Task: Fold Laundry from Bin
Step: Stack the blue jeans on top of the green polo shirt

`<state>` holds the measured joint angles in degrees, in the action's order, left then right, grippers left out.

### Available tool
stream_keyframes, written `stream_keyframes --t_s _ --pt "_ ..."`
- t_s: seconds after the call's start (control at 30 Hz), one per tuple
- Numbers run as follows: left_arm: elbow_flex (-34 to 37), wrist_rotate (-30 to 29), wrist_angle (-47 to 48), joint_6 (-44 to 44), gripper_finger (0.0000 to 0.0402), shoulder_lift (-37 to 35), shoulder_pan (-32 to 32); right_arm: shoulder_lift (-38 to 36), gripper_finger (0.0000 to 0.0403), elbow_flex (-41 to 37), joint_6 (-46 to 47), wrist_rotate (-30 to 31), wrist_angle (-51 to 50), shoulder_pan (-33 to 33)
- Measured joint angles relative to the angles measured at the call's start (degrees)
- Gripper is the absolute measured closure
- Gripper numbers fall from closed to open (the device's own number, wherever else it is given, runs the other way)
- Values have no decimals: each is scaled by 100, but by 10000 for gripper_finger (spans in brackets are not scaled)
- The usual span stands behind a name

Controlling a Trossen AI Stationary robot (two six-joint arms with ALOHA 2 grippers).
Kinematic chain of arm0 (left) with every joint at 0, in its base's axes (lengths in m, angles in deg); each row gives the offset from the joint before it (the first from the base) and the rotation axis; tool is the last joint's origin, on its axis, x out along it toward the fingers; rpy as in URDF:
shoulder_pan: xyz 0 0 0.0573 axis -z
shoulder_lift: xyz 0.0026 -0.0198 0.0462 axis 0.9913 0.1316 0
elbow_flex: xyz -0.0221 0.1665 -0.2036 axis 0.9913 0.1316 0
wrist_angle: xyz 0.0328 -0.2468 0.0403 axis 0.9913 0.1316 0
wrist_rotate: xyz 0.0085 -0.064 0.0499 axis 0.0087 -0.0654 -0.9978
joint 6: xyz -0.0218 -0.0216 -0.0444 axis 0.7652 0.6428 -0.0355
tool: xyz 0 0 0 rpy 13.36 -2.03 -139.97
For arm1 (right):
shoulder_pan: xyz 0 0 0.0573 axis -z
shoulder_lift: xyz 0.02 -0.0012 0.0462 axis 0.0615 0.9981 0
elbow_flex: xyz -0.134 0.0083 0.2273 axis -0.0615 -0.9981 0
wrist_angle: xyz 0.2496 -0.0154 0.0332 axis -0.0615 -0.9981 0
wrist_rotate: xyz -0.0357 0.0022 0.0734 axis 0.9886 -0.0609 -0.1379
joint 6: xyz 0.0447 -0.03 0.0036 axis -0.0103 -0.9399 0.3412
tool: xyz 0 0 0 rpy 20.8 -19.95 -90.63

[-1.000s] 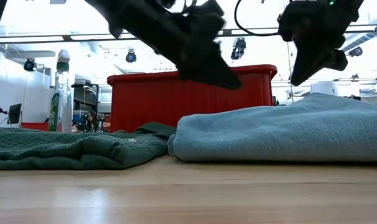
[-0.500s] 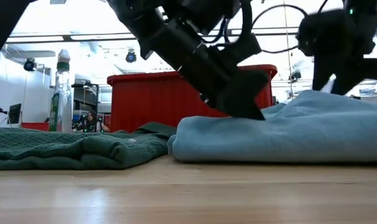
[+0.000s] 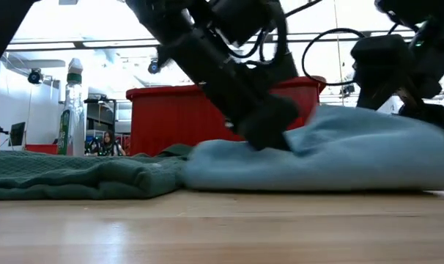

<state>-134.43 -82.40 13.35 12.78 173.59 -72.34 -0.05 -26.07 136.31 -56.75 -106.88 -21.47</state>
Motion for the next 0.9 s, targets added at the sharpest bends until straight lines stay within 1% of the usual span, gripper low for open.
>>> stream_keyframes --t_s 0.1,0.17,0.2,0.3,0.4,0.63,0.77,0.9 --pt "21 -692 1185 139 327 -169 -8 -140 34 -107 204 250 -1 -259" --pt "40 -997 1687 219 327 -242 -41 -229 34 -143 304 428 1 -389" --pt "44 -1045 1792 224 327 -266 -53 -269 34 -161 332 522 12 -436" --pt "46 -990 1668 236 327 -353 -52 -339 34 -221 398 854 76 -536" --pt "-54 -865 1455 240 327 -359 -24 -335 34 -382 379 1261 424 -583" --pt "-328 -818 1301 196 327 -337 -17 -201 34 -1221 379 2004 2007 -567" --pt "-437 -820 1257 132 327 -339 -17 -184 35 -1639 442 2235 2715 -531" --pt "-518 -828 765 -65 327 -340 -25 -184 35 -1739 371 2290 2793 -319"
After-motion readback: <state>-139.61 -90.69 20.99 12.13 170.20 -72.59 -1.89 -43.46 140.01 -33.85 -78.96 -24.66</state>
